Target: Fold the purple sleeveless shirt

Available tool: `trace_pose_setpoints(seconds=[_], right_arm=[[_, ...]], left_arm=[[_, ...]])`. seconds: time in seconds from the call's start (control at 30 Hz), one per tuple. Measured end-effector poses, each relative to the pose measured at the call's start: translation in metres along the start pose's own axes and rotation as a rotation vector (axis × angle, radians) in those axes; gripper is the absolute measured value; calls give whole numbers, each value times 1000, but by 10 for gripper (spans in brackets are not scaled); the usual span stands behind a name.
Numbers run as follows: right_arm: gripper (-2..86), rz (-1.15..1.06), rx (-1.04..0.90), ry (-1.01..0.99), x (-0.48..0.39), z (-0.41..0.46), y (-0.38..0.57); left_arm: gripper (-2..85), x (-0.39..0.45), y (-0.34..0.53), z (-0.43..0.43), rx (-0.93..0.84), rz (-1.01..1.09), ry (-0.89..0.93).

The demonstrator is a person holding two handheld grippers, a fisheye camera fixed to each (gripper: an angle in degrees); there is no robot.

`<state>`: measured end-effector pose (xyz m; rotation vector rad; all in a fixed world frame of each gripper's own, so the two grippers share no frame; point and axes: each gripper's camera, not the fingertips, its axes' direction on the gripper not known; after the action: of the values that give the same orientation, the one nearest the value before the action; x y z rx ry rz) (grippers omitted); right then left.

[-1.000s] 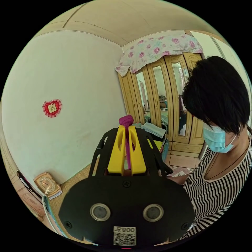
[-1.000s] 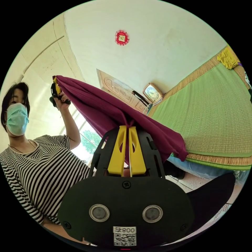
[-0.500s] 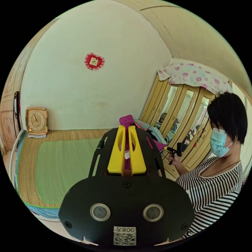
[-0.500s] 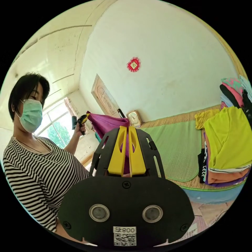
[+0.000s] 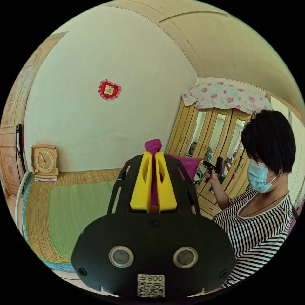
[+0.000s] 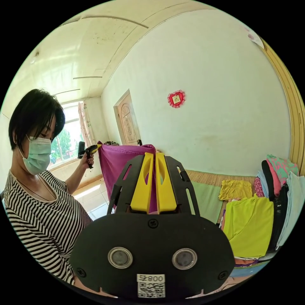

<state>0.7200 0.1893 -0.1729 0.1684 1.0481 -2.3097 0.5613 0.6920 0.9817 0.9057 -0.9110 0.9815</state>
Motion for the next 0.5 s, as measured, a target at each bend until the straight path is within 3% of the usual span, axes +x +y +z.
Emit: trace_pose_setpoints(seconds=[0.33,0.5], right_arm=[[6,118,-12,94,28,24,-41],[5,184,-45,231,72,74,-111]], left_arm=[[19,-87,18,33,-70,-19,80],[18,-130,22,71,-106,-14,132]])
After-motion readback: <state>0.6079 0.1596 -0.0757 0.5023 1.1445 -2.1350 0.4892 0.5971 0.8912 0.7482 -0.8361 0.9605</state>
